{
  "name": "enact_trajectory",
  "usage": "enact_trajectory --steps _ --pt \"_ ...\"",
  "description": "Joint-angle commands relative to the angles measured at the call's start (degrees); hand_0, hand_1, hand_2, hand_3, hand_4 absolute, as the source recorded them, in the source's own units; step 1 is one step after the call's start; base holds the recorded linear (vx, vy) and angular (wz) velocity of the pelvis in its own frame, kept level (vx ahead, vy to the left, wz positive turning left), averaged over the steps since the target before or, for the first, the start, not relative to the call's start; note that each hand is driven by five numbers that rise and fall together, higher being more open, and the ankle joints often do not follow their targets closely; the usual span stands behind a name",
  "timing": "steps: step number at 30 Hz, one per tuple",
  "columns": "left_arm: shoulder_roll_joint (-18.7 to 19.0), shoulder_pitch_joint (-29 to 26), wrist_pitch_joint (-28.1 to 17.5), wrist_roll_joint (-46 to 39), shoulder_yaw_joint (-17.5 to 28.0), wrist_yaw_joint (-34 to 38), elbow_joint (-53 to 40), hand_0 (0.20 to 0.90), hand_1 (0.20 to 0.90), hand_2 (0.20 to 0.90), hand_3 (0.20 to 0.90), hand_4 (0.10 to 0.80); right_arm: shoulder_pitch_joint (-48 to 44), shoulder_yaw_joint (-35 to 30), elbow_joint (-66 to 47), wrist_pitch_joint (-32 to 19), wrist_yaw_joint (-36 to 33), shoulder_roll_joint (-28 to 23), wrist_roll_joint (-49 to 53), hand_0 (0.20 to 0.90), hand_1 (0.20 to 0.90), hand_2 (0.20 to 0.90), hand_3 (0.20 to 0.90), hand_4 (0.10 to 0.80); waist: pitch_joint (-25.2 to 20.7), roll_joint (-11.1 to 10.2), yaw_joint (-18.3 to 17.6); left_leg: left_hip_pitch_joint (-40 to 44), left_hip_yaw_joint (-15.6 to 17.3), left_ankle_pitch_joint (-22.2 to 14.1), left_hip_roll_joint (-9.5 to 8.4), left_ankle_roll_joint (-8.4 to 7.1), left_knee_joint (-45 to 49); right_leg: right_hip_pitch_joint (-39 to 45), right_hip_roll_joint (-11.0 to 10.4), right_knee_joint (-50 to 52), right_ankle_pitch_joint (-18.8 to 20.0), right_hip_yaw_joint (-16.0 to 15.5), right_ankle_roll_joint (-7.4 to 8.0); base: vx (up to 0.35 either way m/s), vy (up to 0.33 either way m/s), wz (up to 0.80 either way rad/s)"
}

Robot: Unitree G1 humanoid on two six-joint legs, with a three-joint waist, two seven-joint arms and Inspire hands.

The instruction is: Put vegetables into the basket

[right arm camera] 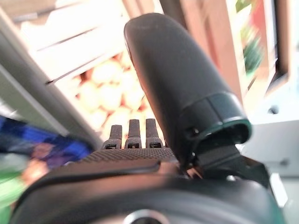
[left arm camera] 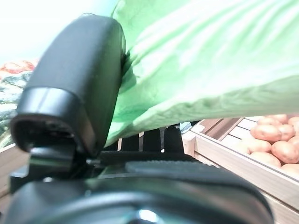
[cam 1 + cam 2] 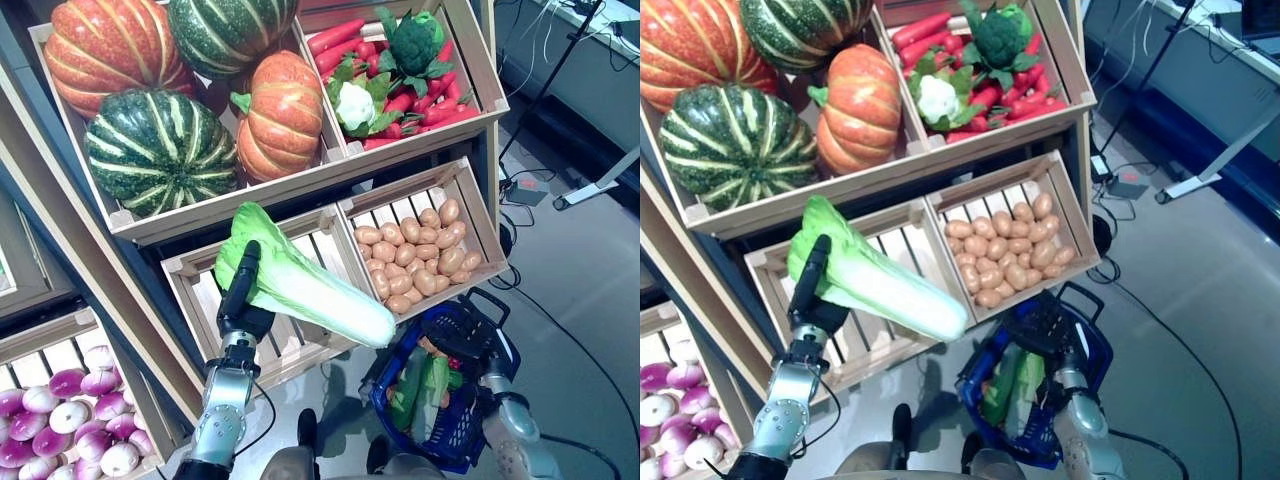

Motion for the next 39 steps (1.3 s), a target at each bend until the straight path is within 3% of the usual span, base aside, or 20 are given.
enact_trajectory --steps 1,7,11,21,35,39 --pt "1.5 -2.8 -0.4 2.6 3.0 -2.0 -6.8 0.3 0.3 0.3 0.3 0.4 -2.2 -3.1 -4.6 1.3 11.1 -4.5 5.5 0.9 0.9 0.9 0.9 0.8 -5.7 -2.0 -1.0 3.0 1.4 -8.4 -1.78 -0.08 1.3 -2.4 -1.6 -3.3 8.3 0.1 1.8 -0.016 -0.03 0.01" --pt "3.5 -3.2 0.6 4.1 2.2 -2.2 -4.9 0.3 0.3 0.3 0.3 0.4 -5.5 -1.0 -9.4 11.3 26.8 -9.1 15.9 0.9 0.9 0.9 0.9 0.8 -6.6 -2.8 -0.2 3.4 1.5 -8.3 -1.72 -0.02 0.8 -1.8 -1.5 -4.2 8.7 -0.2 1.94 0.005 -0.03 0.0" --pt "4.1 -3.7 0.8 4.0 1.1 -3.0 -4.3 0.3 0.3 0.3 0.3 0.4 -7.4 1.0 -9.8 13.8 29.2 -10.0 16.3 0.9 0.9 0.9 0.9 0.8 -6.9 -2.9 0.4 3.4 1.3 -8.2 -1.59 -0.28 0.5 -1.4 -1.4 -4.7 8.6 -0.6 1.91 0.004 -0.005 0.01" --pt "5.5 -5.9 1.1 3.5 -2.4 -3.9 -3.0 0.3 0.3 0.3 0.3 0.4 -12.5 7.9 -9.4 21.3 33.6 -12.2 17.0 0.9 0.9 0.9 0.9 0.8 -7.5 -2.8 1.4 4.0 0.8 -8.0 -1.54 -0.71 0.2 -0.2 -1.6 -6.0 8.6 -1.3 1.66 -0.002 0.002 0.01" --pt "6.5 -7.2 2.2 5.1 -4.8 -4.1 -1.7 0.3 0.3 0.3 0.3 0.4 -15.8 13.6 -8.0 24.9 35.6 -13.2 12.2 0.9 0.9 0.9 0.9 0.8 -8.4 -1.9 0.9 4.7 0.5 -7.8 -1.35 -1.02 0.1 0.4 -1.7 -5.8 8.1 -0.7 1.55 0.003 0.01 0.0" --pt "6.3 -7.5 2.1 5.3 -5.5 -3.4 -1.5 0.3 0.3 0.3 0.3 0.4 -16.6 15.1 -7.8 25.1 33.0 -12.7 11.1 0.9 0.9 0.9 0.9 0.8 -8.4 -1.7 0.9 4.9 0.2 -7.9 -1.4 -1.06 0.1 0.6 -1.8 -5.9 8.0 -0.5 1.58 0.0 0.0 0.0"
